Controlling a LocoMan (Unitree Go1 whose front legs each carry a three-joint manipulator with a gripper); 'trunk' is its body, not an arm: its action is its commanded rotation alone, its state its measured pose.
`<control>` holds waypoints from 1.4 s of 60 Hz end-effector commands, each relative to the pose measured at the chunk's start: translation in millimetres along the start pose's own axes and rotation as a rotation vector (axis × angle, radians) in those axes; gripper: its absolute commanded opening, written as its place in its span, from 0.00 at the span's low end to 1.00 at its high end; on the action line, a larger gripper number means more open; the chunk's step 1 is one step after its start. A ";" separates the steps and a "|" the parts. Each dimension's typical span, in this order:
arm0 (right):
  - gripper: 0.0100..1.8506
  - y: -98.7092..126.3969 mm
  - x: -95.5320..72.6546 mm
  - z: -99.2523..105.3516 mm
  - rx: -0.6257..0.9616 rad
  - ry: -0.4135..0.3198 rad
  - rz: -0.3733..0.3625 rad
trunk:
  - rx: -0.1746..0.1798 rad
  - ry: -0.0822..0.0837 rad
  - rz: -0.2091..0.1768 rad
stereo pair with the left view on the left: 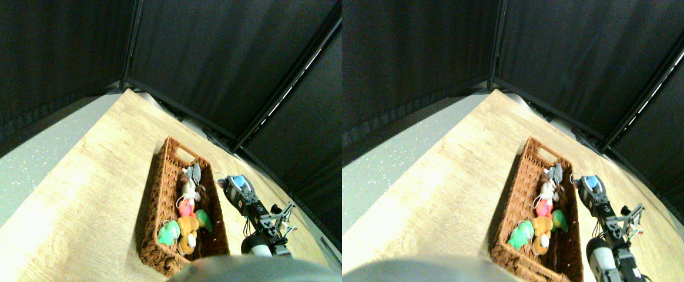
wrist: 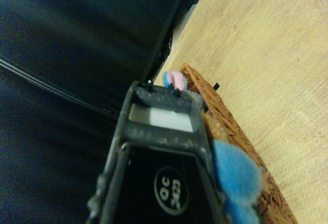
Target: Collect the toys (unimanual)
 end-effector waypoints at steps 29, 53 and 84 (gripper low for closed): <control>0.41 0.1 -10.0 -15.3 0.008 -0.021 -0.027 | -0.035 -0.008 0.020; 0.64 -4.9 -5.9 5.9 -0.068 -0.081 -0.002 | 0.006 0.014 -0.012; 0.36 -27.7 -20.5 80.4 -0.058 -0.365 -0.039 | 0.092 0.041 -0.088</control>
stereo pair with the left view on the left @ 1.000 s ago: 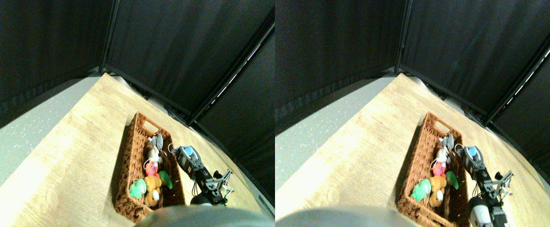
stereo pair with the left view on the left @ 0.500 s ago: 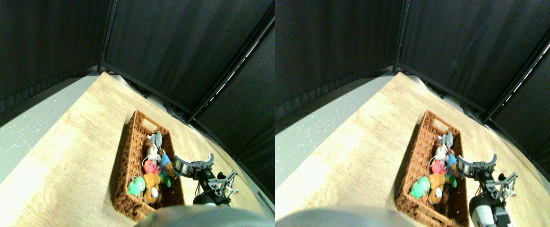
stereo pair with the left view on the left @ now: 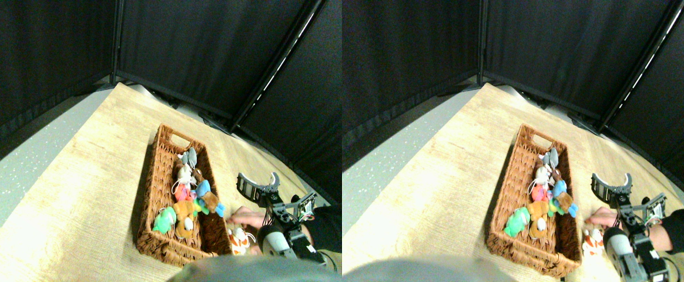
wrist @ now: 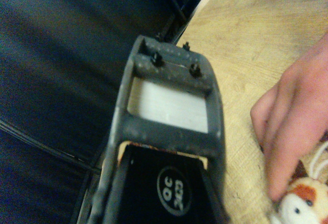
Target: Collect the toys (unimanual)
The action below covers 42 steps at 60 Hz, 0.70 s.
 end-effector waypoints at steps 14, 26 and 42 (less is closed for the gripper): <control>0.38 -16.6 -9.3 16.9 0.058 -0.113 0.037 | 0.013 0.005 -0.023; 0.39 -39.6 -17.1 12.7 0.120 -0.112 0.024 | 0.017 0.011 -0.020; 0.44 -77.0 -28.0 -2.5 0.229 -0.200 -0.040 | 0.010 0.015 -0.005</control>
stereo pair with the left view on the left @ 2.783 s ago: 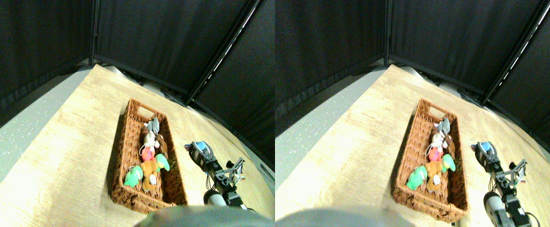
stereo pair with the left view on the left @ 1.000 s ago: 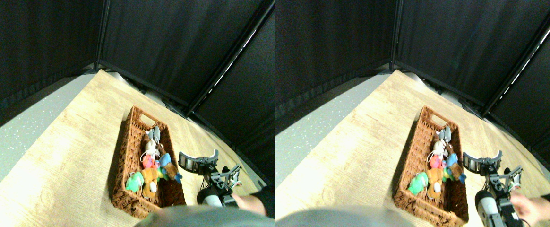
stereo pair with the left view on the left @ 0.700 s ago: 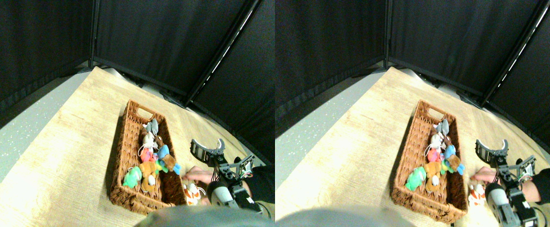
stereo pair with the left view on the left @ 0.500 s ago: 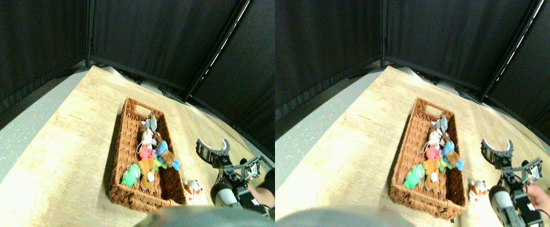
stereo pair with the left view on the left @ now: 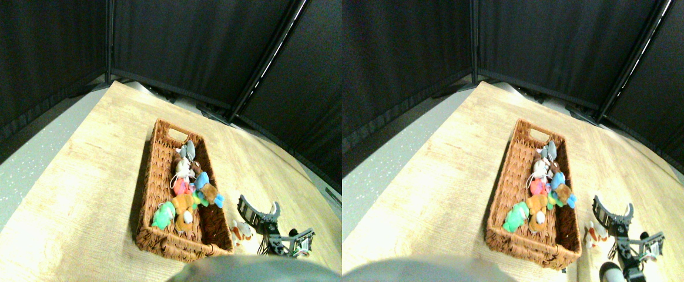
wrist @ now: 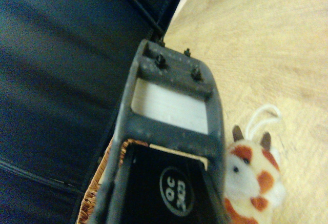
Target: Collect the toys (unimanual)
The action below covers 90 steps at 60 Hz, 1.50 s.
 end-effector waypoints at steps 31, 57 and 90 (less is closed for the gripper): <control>0.47 -45.5 -9.6 -0.3 0.131 -0.153 -0.058 | -0.018 0.008 0.015; 0.42 -71.4 9.5 -16.2 0.185 -0.152 -0.105 | -0.015 0.016 0.023; 0.20 -66.4 19.3 -20.1 0.179 -0.213 -0.127 | -0.012 0.024 0.018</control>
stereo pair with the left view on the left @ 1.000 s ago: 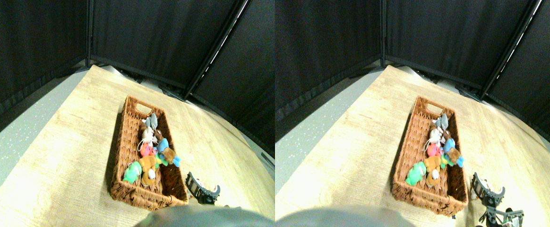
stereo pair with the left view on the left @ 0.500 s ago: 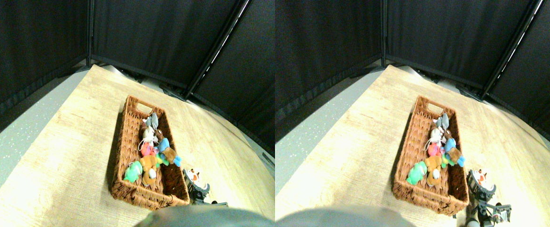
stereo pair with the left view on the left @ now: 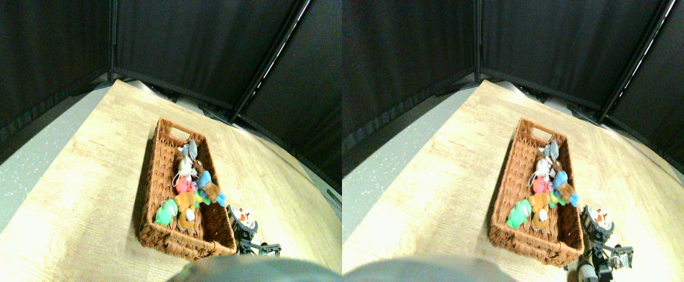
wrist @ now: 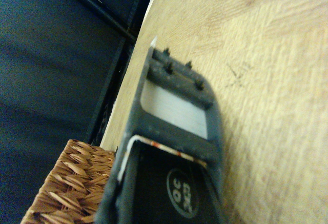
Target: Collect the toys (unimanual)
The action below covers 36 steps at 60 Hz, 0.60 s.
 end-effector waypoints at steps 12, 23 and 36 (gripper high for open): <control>0.03 4.9 4.8 -2.8 -0.024 -0.166 -0.008 | -0.013 0.018 0.009; 0.03 18.0 4.2 -1.9 -0.064 -0.145 0.025 | -0.008 0.018 -0.001; 0.03 44.7 5.8 0.4 -0.077 -0.023 0.076 | -0.010 0.011 -0.008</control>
